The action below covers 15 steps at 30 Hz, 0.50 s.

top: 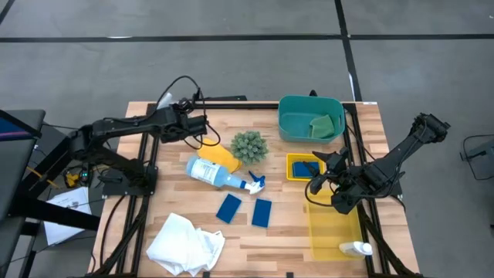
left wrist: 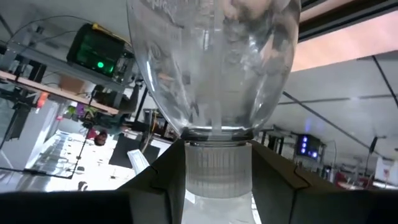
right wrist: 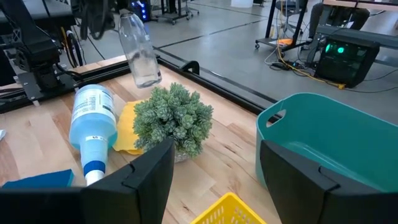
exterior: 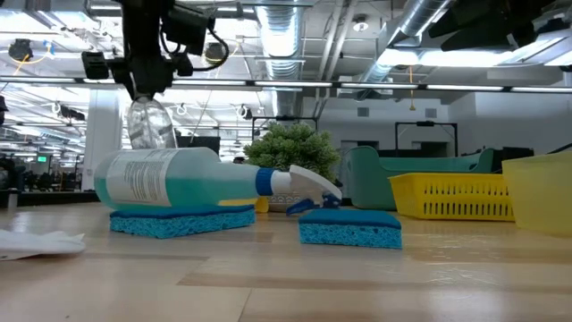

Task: Pick & Place Kitchen Items
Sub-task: Put the transparent bottle into the bottom yellow bin

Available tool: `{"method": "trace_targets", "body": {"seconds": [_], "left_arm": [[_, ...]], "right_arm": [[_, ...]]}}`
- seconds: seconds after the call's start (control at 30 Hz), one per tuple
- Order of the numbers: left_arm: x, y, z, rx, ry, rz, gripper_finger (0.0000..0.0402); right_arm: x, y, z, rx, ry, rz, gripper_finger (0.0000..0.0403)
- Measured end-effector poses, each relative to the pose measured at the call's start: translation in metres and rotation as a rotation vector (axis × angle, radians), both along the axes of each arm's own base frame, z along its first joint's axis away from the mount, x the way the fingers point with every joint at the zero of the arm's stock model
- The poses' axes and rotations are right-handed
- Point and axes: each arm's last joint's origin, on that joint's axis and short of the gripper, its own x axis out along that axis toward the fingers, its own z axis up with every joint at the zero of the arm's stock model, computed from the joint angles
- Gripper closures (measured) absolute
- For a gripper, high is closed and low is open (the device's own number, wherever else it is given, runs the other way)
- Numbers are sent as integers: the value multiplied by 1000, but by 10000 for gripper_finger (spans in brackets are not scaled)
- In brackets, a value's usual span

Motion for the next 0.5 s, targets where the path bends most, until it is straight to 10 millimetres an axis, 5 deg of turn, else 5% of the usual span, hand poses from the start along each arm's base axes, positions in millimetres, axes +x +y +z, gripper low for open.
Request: {"method": "trace_targets", "body": {"seconds": [0.5], "left_arm": [[4, 12, -13, 10, 76, 54, 270]], "right_arm": [[0, 0, 0, -7, 7, 2, 175]]}}
